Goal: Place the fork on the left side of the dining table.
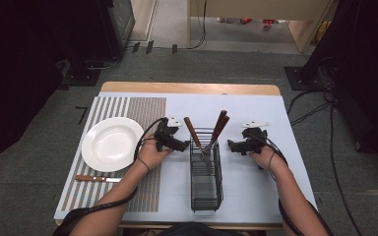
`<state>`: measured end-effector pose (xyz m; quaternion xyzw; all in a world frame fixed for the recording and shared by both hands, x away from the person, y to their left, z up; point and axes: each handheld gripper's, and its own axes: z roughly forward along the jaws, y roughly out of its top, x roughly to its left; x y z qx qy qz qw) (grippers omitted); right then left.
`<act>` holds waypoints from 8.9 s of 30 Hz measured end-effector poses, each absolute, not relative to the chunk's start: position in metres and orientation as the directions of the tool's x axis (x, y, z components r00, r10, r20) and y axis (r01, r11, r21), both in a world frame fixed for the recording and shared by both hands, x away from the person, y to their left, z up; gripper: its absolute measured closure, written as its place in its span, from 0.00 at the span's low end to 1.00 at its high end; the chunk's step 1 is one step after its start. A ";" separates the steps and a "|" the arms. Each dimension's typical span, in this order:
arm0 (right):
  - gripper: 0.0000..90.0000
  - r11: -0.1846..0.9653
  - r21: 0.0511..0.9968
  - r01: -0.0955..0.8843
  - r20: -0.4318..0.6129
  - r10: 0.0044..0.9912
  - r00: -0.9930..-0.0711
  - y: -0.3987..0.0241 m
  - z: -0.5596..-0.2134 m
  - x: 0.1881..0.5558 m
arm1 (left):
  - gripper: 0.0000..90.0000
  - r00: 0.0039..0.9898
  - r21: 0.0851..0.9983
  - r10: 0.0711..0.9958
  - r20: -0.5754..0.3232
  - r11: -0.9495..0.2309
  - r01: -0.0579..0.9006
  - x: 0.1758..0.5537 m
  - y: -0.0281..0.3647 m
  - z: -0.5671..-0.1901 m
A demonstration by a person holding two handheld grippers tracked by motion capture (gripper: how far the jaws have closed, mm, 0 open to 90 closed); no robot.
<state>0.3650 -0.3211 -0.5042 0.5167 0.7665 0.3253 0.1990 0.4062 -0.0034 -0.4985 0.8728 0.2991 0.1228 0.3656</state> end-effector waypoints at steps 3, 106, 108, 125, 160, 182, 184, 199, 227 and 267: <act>0.00 0.255 0.705 0.662 0.031 0.922 -0.387 -0.321 -0.504 0.365 | 0.10 0.788 0.709 0.616 -0.003 -0.554 0.436 0.406 -0.004 -0.498; 0.00 0.256 0.702 0.665 0.031 0.921 -0.388 -0.321 -0.504 0.365 | 0.34 0.793 0.659 0.553 -0.254 -0.502 0.561 0.412 0.025 -0.415; 0.00 0.255 0.701 0.665 0.032 0.922 -0.387 -0.321 -0.504 0.365 | 0.34 0.795 0.657 0.551 -0.254 -0.505 0.560 0.411 0.027 -0.411; 0.00 0.255 0.703 0.664 0.031 0.922 -0.386 -0.321 -0.504 0.365 | 0.47 0.822 0.691 0.512 -0.249 -0.500 0.521 0.403 0.034 -0.375; 0.00 0.254 0.704 0.663 0.031 0.922 -0.387 -0.321 -0.504 0.365 | 0.62 0.912 0.718 0.305 -0.275 -0.566 0.406 0.410 0.008 -0.347; 0.00 0.254 0.703 0.664 0.032 0.922 -0.386 -0.321 -0.504 0.365 | 0.79 0.912 0.712 0.294 -0.286 -0.572 0.408 0.393 0.014 -0.330; 0.00 0.253 0.704 0.664 0.032 0.922 -0.385 -0.321 -0.504 0.365 | 0.80 0.904 0.711 0.310 -0.296 -0.560 0.425 0.394 0.012 -0.331; 0.00 0.254 0.704 0.663 0.031 0.922 -0.386 -0.321 -0.504 0.365 | 0.90 0.866 0.700 0.293 -0.404 -0.511 0.499 0.398 0.021 -0.325; 0.00 0.254 0.704 0.663 0.031 0.922 -0.386 -0.321 -0.504 0.365 | 0.92 0.874 0.778 0.319 -0.365 -0.412 0.475 0.390 0.033 -0.285; 0.00 0.255 0.705 0.661 0.030 0.922 -0.387 -0.321 -0.504 0.365 | 0.92 0.877 0.892 0.391 -0.280 -0.233 0.388 0.364 0.092 -0.222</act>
